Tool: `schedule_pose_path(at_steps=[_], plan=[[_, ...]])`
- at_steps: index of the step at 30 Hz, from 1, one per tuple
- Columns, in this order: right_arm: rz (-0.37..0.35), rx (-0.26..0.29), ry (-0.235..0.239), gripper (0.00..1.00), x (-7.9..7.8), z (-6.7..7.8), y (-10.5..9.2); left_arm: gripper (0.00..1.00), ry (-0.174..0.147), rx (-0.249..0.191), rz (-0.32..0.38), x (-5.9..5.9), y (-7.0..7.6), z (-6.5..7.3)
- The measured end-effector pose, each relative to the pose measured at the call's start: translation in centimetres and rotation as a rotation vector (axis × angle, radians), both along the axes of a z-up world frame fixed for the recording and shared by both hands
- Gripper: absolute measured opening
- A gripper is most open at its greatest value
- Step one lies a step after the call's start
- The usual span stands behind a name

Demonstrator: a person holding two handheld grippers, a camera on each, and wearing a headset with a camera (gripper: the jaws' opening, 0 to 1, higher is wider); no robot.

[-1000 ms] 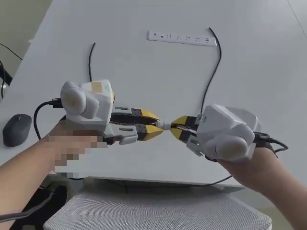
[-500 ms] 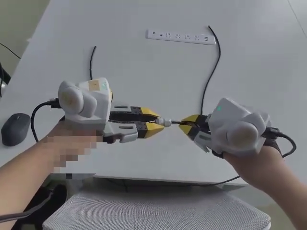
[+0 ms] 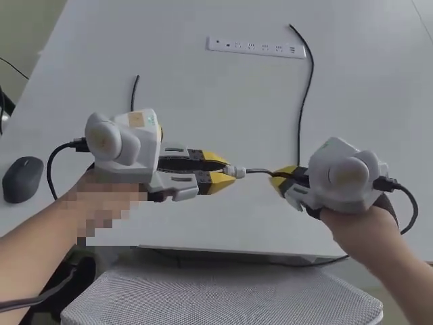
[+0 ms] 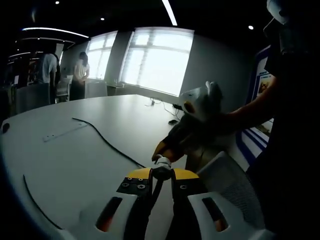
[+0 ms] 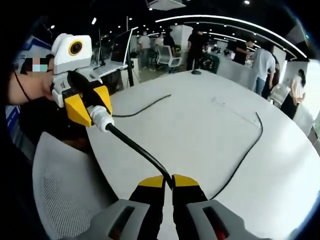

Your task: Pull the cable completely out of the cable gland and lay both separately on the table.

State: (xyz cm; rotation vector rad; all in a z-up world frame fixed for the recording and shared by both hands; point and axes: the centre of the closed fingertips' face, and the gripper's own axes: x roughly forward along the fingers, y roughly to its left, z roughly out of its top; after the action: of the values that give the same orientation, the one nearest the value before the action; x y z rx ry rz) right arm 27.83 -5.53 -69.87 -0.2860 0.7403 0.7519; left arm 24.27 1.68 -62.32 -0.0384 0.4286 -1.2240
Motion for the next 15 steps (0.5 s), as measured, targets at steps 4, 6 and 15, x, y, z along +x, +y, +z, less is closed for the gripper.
schedule_pose_path(at_steps=[4,6,15], plan=[[-0.048,-0.034,0.028,0.00,0.3,-1.3,-1.0,0.15,0.014,-0.011,0.002,0.0,0.0,0.0],[-0.067,-0.027,0.051,0.00,0.2,-1.6,-1.3,0.15,0.014,-0.008,-0.001,-0.1,0.0,-0.1],[-0.066,0.005,0.069,0.00,-0.2,-1.5,-1.2,0.15,0.020,-0.005,-0.005,-0.2,-0.1,-0.2]])
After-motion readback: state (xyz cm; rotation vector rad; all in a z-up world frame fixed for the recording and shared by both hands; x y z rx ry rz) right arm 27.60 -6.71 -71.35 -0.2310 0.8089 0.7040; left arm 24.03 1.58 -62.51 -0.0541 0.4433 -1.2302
